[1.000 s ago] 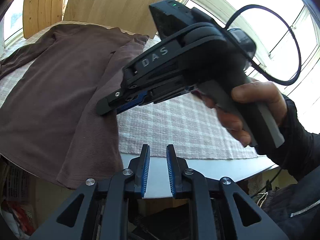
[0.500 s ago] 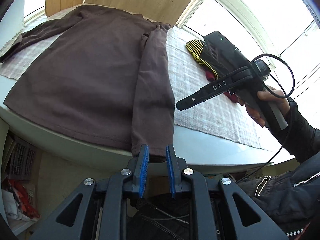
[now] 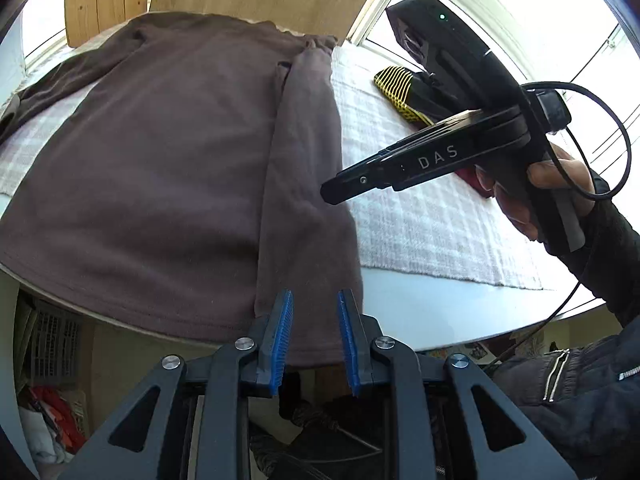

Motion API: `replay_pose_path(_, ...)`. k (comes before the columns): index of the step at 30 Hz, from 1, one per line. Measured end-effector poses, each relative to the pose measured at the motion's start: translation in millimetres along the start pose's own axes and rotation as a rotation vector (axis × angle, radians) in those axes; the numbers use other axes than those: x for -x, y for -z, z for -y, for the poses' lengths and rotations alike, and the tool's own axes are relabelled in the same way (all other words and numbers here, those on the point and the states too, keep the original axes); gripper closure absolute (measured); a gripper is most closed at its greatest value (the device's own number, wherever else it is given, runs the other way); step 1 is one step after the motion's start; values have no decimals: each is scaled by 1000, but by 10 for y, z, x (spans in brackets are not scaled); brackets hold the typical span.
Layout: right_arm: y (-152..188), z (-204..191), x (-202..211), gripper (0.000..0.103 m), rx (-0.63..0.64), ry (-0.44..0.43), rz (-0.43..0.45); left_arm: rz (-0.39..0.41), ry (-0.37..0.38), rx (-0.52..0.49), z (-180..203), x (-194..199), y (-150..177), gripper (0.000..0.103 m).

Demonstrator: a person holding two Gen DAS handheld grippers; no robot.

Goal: Fold clothes

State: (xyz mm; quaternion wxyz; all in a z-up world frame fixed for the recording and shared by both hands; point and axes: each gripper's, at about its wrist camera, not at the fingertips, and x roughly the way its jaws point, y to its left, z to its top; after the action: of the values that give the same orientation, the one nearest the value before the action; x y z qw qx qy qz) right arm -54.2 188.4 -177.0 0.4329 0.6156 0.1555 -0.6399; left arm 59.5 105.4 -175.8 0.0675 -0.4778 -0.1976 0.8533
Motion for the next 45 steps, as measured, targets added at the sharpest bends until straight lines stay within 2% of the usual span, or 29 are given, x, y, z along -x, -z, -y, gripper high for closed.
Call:
replay_pose_path(2, -198, 126, 238, 77, 13, 81, 91, 26, 30, -29, 120, -100, -145, 75)
replay_pose_path(4, -414, 308, 388, 77, 19, 201, 163, 9, 14, -59, 148, -287, -219, 75)
replay_pose_path(6, -663, 495, 338, 77, 23, 312, 188, -47, -32, -64, 92, -551, -215, 75)
replay_pose_path(8, -918, 681, 162, 77, 5, 357, 155, -73, -43, -46, 5, -682, -148, 75)
replay_pose_path(10, -1145, 836, -178, 77, -10, 350, 82, -91, -45, -28, -80, -784, -76, 76)
replay_pose_path(11, -1186, 865, -252, 75, 7, 338, 86, -95, -44, -18, -95, -796, -68, 76)
replay_pose_path(14, -1277, 848, -214, 74, 58, 343, 51, -97, -37, 8, -90, -782, -81, 76)
replay_pose_path(17, -1341, 911, 116, 74, 41, 323, 129, -73, -31, 37, -57, -668, -120, 76)
replay_pose_path(20, -1441, 1059, 353, 67, -23, 281, 189, -38, -30, 68, -37, -500, -161, 75)
replay_pose_path(22, -1463, 1055, 405, 67, -40, 247, 190, 2, -69, 94, -170, -255, -189, 74)
replay_pose_path(25, -1377, 923, 490, 67, -19, 220, 204, 49, -158, 127, -448, 111, -205, 65)
replay_pose_path(28, -1246, 671, 610, 66, 28, 207, 226, 60, -238, 164, -854, 364, -213, 65)
replay_pose_path(31, -1266, 469, 704, 60, 48, 217, 221, 67, -304, 162, -1333, 633, -256, 65)
replay_pose_path(34, -1367, 215, 725, 60, 39, 218, 223, 88, -355, 111, -1735, 831, -411, 65)
replay_pose_path(36, -1474, 46, 702, 60, 23, 208, 228, 101, -397, 42, -1971, 929, -534, 63)
replay_pose_path(40, -1668, -276, 548, 60, -31, 250, 195, 123, -459, -114, -2356, 911, -827, 57)
replay_pose_path(43, -1869, -509, 365, 60, -41, 286, 150, 126, -523, -280, -2525, 799, -997, 55)
replay_pose_path(45, -1981, -638, 294, 60, -55, 308, 131, 91, -575, -392, -2620, 639, -1073, 55)
